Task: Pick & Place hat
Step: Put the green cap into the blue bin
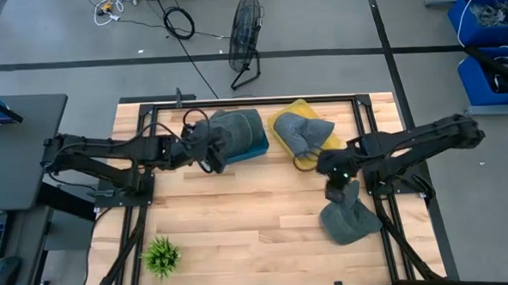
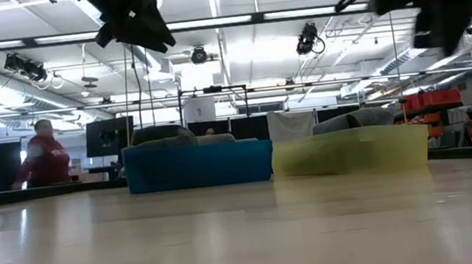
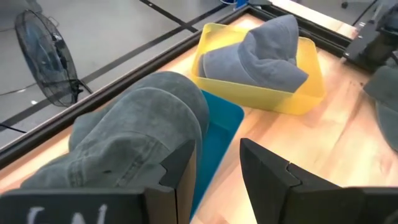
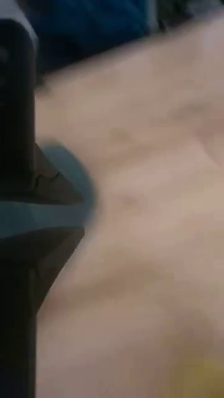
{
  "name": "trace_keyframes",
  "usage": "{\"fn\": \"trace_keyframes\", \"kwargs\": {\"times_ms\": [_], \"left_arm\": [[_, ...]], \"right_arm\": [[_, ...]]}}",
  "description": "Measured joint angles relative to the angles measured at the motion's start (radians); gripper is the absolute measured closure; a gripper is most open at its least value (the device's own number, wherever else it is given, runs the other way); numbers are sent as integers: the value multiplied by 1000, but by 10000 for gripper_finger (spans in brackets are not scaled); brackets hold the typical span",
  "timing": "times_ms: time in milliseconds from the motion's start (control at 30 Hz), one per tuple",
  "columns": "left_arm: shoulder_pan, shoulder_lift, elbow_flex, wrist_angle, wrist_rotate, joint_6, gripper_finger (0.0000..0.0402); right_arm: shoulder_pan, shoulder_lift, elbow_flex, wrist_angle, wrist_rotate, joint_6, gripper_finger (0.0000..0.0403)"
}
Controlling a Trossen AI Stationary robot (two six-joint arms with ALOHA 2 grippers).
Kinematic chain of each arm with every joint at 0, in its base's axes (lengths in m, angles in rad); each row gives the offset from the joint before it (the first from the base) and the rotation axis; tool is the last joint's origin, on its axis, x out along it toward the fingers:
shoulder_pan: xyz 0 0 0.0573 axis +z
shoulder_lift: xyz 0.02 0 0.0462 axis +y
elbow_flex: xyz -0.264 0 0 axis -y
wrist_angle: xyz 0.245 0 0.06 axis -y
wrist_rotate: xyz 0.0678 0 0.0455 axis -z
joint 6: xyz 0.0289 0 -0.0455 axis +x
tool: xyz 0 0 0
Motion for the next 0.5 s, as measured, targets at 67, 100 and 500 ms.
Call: {"fn": "trace_keyframes", "kwargs": {"times_ms": [67,100,500], "left_arm": [[-5,0,0,-10,-10,0,273],[-9,0,0,-19,-13,0,273],[-70,0,0,-147,-34,-107,273]], "right_arm": [[56,0,12,-42,-98,93,333],[86,0,13,-57,-133,143,333],[363,0,14,-116,-91,617,259]]}}
